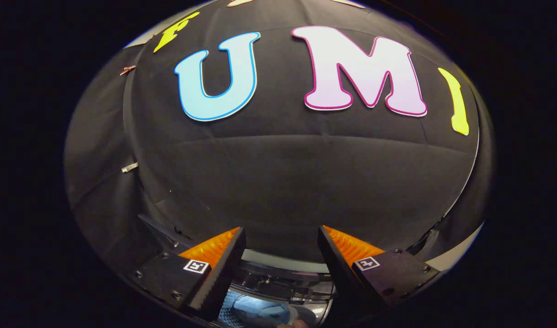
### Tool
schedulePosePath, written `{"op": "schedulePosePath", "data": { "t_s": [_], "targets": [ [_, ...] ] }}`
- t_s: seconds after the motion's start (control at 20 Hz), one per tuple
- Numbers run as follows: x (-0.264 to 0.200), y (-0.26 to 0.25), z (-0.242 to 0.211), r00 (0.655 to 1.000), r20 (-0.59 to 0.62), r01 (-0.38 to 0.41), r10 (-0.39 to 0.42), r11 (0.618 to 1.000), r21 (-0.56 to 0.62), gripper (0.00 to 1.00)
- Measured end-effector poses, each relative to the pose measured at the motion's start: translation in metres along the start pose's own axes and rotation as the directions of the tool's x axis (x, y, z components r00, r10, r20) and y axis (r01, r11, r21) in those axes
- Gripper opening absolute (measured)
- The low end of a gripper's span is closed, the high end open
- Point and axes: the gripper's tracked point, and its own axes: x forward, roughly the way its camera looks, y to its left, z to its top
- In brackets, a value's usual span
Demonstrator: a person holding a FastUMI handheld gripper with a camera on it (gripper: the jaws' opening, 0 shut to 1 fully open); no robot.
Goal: Put the clothes into the washing machine and then close the washing machine lid.
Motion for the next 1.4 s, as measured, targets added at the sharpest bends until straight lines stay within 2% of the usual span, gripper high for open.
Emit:
{"op": "schedulePosePath", "data": {
  "t_s": [0.25,0.8,1.4],
  "targets": [
    [-0.012,0.001,-0.008,0.999,-0.022,0.025,-0.024,0.999,0.047,1.00],
    [-0.057,0.013,-0.032,0.999,-0.042,0.030,-0.029,0.999,0.033,1.00],
    [-0.095,0.027,-0.076,0.989,-0.143,-0.029,0.036,0.998,0.053,1.00]
  ]
}}
